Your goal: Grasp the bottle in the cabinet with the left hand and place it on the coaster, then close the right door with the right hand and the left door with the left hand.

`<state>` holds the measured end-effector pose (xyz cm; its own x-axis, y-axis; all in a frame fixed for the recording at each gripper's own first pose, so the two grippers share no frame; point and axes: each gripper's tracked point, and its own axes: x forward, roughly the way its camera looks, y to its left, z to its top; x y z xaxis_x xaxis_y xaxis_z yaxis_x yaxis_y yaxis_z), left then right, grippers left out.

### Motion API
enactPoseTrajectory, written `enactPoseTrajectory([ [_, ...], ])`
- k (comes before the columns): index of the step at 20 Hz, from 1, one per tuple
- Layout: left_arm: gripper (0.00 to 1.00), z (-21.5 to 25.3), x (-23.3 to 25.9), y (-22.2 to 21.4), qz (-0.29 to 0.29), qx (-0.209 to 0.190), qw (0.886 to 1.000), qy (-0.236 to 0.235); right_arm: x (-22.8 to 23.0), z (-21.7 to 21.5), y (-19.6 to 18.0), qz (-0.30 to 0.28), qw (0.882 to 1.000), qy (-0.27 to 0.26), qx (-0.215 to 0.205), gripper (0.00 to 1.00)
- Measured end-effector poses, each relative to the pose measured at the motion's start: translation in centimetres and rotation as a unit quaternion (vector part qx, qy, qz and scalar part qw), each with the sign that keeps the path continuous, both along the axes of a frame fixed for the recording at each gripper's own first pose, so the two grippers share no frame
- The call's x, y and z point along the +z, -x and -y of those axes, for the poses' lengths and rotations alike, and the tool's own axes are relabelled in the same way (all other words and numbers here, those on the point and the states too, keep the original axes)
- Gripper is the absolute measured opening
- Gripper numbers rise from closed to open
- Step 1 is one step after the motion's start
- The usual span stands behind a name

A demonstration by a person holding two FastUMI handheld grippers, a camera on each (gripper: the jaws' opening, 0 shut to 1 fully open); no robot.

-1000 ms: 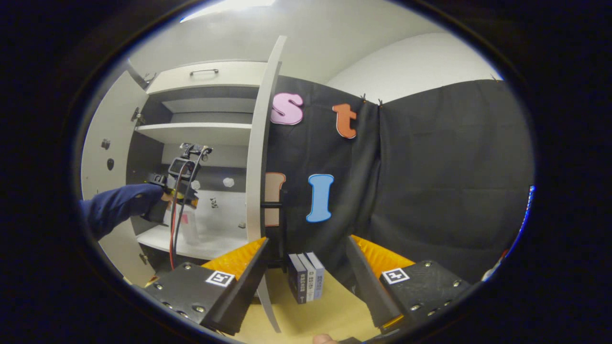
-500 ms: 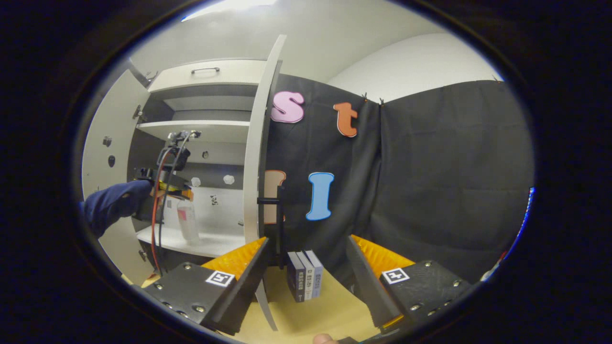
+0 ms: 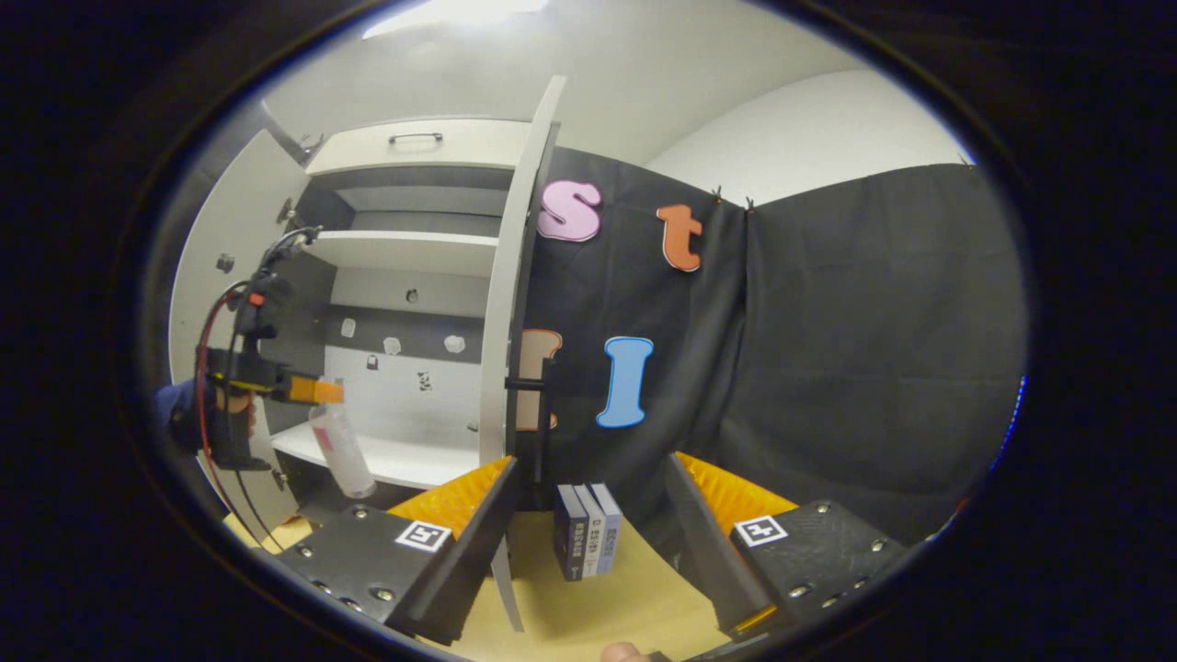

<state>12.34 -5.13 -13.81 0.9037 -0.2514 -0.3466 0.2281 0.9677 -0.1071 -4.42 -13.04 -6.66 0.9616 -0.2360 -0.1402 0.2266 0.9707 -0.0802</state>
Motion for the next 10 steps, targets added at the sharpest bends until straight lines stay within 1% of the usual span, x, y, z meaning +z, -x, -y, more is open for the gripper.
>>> enactPoseTrajectory([
  [1, 0.4, -0.2, -1.0, 1.6, -0.004, -0.003, 1.0, 0.006, -0.1, 0.1, 0.0, -0.001, 1.0, 0.001, 0.001, 0.96],
  [2, 0.4, -0.4, -2.2, 3.2, -0.01, -0.004, 1.0, 0.013, -0.2, 0.2, 0.1, -0.001, 1.0, 0.001, 0.003, 0.94],
  [3, 0.4, -0.6, -3.7, 4.7, -0.019, -0.004, 1.0, 0.02, -0.3, 0.2, 0.0, 0.0, 1.0, 0.001, 0.004, 0.96],
  [4, 0.4, -0.9, -5.2, 6.0, -0.031, -0.003, 0.999, 0.023, -0.5, 0.2, 0.1, -0.001, 1.0, 0.0, 0.007, 0.94],
  [5, 0.4, -1.4, -6.9, 7.3, -0.041, 0.0, 0.999, 0.024, -0.6, 0.1, 0.2, -0.003, 1.0, 0.0, 0.01, 0.96],
  [8, 0.4, -2.8, -11.5, 10.9, -0.062, 0.011, 0.998, 0.018, -1.0, 0.2, 0.4, -0.004, 1.0, -0.001, 0.016, 0.96],
  [9, 0.4, -3.2, -12.9, 12.0, -0.07, 0.015, 0.997, 0.015, -1.1, 0.2, 0.5, -0.004, 1.0, -0.002, 0.017, 0.94],
  [10, 0.4, -3.6, -14.4, 13.2, -0.081, 0.018, 0.996, 0.014, -1.2, 0.3, 0.7, -0.005, 1.0, -0.003, 0.018, 0.96],
])
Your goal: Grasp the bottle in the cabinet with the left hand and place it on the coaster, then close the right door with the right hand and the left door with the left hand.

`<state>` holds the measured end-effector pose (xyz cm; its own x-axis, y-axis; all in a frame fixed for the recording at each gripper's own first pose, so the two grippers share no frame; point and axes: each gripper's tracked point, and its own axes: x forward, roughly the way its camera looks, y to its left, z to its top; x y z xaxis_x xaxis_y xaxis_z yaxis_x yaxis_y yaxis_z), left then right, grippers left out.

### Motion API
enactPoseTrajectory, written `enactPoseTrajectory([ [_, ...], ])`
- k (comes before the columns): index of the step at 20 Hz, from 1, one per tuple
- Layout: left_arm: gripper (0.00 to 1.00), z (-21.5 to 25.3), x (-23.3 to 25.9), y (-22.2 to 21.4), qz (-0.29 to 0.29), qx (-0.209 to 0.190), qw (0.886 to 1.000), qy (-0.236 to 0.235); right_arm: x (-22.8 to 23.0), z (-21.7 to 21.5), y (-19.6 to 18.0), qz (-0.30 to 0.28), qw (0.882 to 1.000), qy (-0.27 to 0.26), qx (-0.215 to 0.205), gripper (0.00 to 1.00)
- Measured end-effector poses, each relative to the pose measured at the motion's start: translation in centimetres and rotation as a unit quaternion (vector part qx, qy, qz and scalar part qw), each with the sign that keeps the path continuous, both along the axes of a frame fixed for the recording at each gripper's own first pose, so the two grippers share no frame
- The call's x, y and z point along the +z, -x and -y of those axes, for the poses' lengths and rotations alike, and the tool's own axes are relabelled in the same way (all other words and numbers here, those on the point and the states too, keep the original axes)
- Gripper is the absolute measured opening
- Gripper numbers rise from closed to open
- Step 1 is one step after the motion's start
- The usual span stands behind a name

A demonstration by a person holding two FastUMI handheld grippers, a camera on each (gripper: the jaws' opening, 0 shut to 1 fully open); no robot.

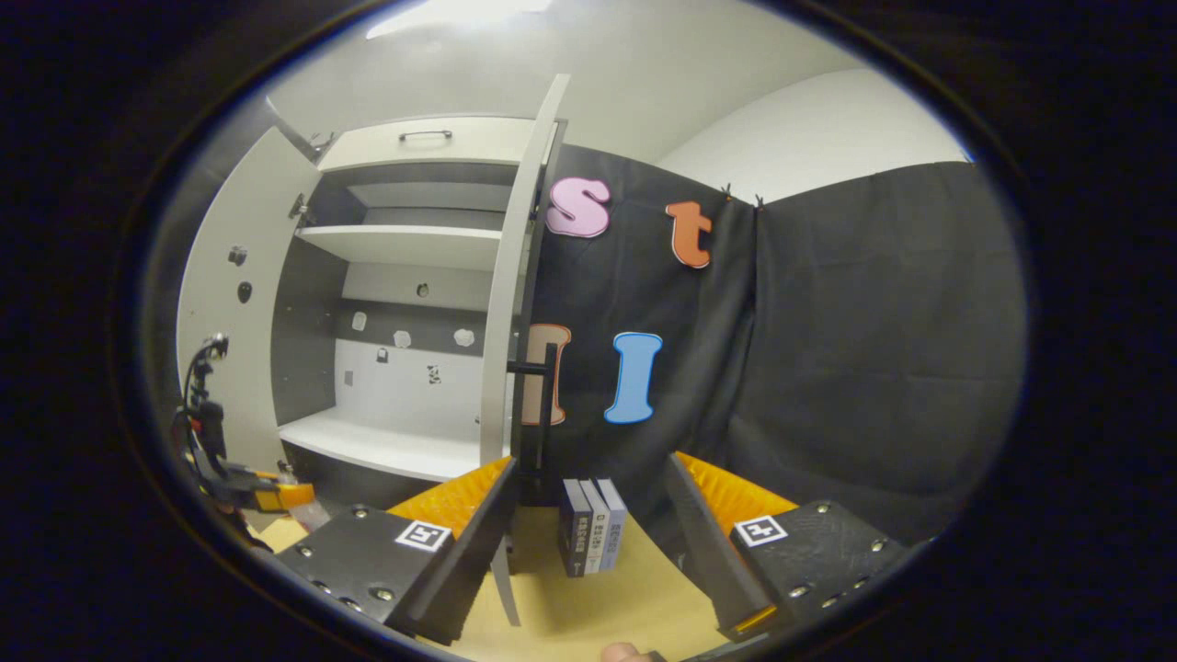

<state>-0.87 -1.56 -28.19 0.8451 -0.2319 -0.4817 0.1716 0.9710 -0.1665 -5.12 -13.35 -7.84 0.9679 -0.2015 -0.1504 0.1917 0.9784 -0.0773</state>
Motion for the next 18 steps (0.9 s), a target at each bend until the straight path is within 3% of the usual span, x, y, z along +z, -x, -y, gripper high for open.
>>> enactPoseTrajectory([
  [9, 0.4, 0.1, -8.2, 7.9, -0.056, -0.01, 0.998, 0.027, 0.1, 0.7, 0.3, 0.0, 1.0, -0.004, 0.001, 0.96],
  [13, 0.4, -0.4, -10.7, 10.3, -0.091, -0.003, 0.996, 0.014, -0.2, 0.7, 0.2, -0.004, 1.0, -0.001, 0.005, 0.94],
  [18, 0.4, -0.3, -11.5, 10.8, -0.088, -0.007, 0.996, -0.004, -0.6, 0.5, -0.1, -0.009, 1.0, -0.005, 0.007, 0.96],
])
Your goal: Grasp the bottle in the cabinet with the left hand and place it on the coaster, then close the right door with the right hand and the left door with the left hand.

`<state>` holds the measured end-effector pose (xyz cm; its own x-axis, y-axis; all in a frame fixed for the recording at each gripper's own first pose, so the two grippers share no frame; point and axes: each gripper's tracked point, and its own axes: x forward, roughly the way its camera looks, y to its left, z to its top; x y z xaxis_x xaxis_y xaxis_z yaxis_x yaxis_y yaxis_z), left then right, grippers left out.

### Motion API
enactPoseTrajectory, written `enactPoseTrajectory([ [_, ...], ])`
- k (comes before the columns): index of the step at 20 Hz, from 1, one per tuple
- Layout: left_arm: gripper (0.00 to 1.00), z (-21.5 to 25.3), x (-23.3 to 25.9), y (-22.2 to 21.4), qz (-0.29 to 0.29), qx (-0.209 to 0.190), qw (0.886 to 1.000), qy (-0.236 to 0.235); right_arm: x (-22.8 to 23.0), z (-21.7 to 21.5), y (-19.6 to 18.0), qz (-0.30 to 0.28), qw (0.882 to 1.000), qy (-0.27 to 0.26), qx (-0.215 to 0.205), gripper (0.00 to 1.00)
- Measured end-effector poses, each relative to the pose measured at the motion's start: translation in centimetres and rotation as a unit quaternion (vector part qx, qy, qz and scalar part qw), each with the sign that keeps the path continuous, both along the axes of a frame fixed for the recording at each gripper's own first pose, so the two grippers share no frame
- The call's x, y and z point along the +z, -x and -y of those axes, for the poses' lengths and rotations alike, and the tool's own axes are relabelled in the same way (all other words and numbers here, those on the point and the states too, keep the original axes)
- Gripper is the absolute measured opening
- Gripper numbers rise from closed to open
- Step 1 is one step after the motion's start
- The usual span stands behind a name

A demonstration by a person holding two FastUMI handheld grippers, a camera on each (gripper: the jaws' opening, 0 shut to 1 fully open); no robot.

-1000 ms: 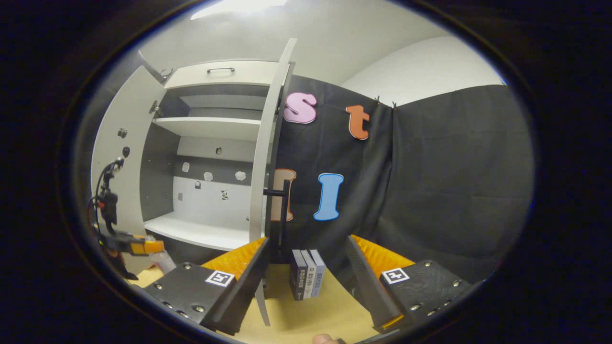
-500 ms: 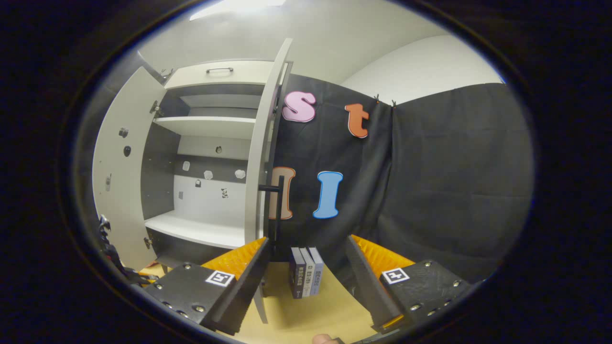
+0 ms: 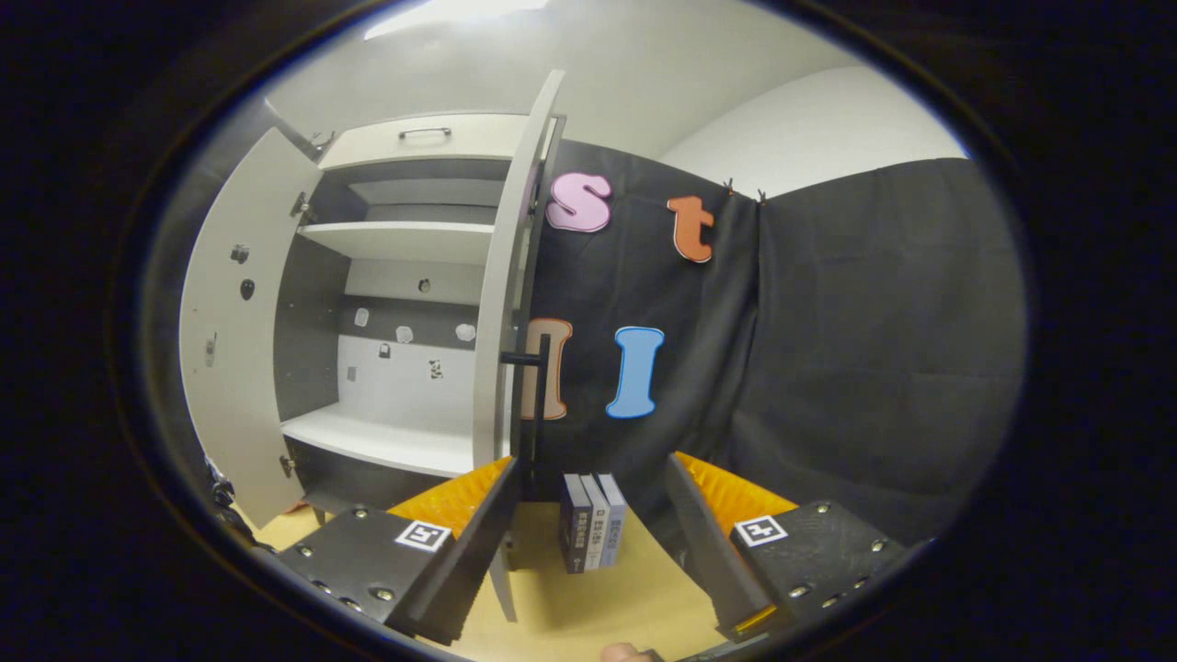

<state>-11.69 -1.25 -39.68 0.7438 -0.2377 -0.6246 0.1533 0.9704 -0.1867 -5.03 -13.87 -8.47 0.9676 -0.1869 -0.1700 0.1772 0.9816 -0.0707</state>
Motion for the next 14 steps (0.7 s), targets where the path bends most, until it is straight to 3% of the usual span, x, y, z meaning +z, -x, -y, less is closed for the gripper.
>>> enactPoseTrajectory([
  [6, 0.45, 1.1, -0.8, 0.4, 0.002, -0.016, 0.999, -0.03, -0.1, 0.2, -0.5, -0.001, 1.0, 0.005, -0.001, 0.94],
  [8, 0.54, 1.3, -0.9, 1.1, -0.006, -0.017, 0.999, -0.029, -0.3, 0.3, -0.7, -0.003, 1.0, 0.004, 0.0, 0.94],
  [9, 0.64, 1.4, -0.6, 1.4, -0.008, -0.016, 0.999, -0.027, -0.4, 0.2, -0.7, -0.004, 1.0, 0.003, 0.001, 0.94],
  [11, 0.71, 1.7, -0.4, 2.0, -0.007, -0.015, 1.0, -0.023, -0.6, 0.1, -0.9, -0.006, 1.0, 0.005, 0.003, 0.96],
  [14, 0.72, 2.0, 0.2, 2.3, -0.008, -0.017, 1.0, -0.021, -0.9, -0.2, -1.1, -0.009, 1.0, 0.006, 0.007, 0.94],
])
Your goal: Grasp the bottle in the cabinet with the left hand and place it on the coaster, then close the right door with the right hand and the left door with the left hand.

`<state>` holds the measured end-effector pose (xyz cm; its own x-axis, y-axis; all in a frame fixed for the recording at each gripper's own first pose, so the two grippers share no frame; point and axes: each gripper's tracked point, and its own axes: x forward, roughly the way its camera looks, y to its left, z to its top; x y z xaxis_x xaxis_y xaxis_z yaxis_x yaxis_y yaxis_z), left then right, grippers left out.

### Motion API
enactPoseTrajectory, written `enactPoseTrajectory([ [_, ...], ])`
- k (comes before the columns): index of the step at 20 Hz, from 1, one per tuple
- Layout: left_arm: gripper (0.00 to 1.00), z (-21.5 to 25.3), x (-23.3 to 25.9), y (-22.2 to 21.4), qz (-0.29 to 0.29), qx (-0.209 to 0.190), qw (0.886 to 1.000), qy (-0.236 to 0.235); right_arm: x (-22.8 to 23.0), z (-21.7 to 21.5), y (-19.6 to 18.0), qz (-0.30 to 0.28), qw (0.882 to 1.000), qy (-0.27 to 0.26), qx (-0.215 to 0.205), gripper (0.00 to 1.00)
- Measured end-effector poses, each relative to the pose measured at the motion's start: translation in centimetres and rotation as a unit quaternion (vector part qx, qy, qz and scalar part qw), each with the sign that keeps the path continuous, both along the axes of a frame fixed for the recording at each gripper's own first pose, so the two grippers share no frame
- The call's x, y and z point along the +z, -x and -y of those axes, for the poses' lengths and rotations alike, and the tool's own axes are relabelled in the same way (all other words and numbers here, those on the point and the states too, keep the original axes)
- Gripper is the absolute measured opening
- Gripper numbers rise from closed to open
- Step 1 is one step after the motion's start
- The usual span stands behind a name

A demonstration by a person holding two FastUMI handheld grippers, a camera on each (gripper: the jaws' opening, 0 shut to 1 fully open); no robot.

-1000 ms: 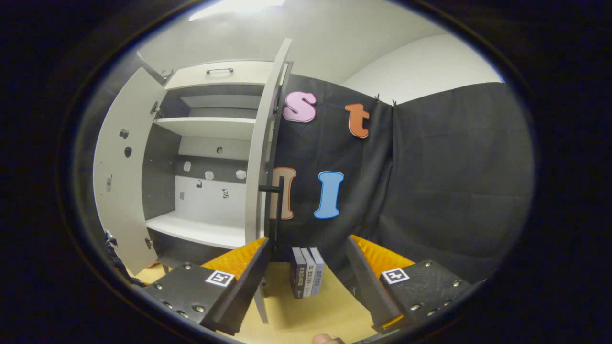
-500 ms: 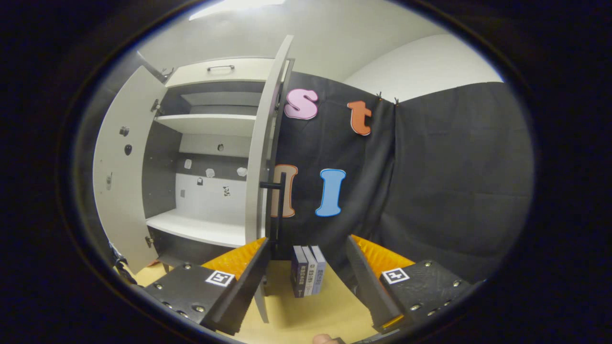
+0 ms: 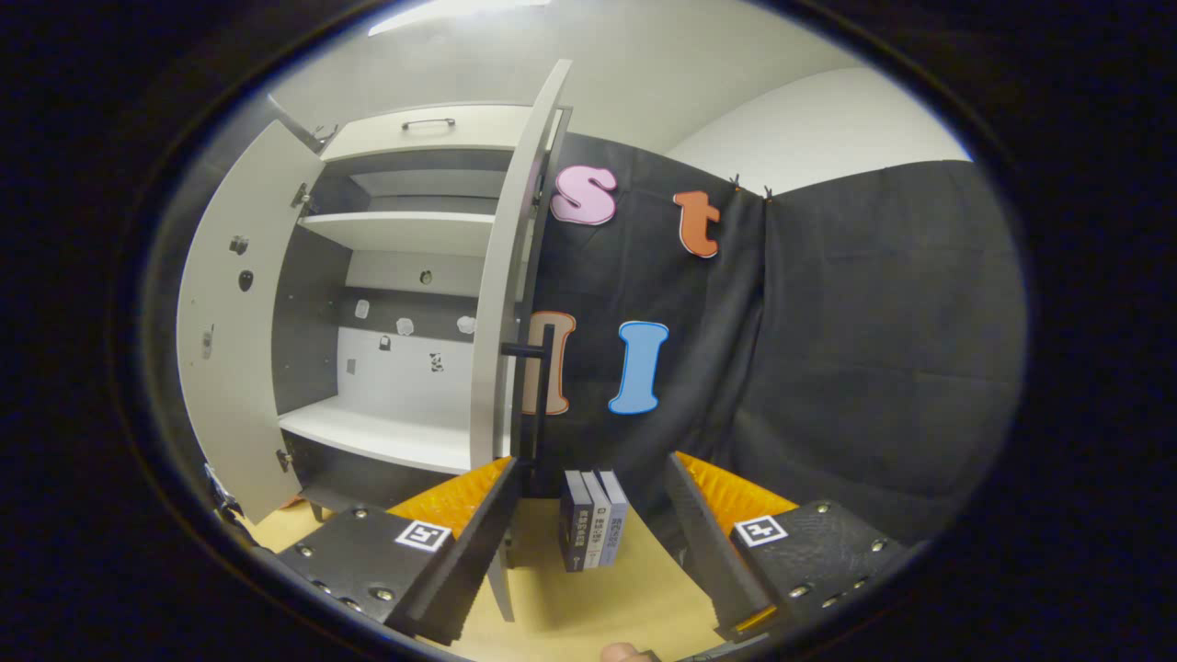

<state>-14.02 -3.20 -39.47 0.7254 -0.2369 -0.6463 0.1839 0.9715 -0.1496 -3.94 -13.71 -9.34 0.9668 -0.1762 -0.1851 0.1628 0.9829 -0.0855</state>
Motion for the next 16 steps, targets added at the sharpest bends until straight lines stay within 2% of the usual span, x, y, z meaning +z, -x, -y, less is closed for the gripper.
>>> enactPoseTrajectory([
  [2, 0.72, -0.1, 0.8, 0.1, 0.001, 0.006, 1.0, 0.007, -0.1, -0.1, -0.1, -0.001, 1.0, -0.001, 0.003, 0.96],
  [7, 0.71, -1.3, 3.9, -0.9, 0.025, 0.039, 0.999, 0.021, -0.5, -0.5, -0.4, -0.003, 1.0, -0.005, 0.008, 0.96],
  [13, 0.71, -3.2, 11.2, -3.4, 0.094, 0.076, 0.992, 0.037, -1.4, -0.8, -0.7, -0.01, 1.0, -0.012, 0.013, 0.96],
  [16, 0.71, -4.9, 14.6, -4.4, 0.125, 0.098, 0.987, 0.029, -1.5, -1.0, -0.7, -0.009, 1.0, -0.014, 0.014, 0.96],
])
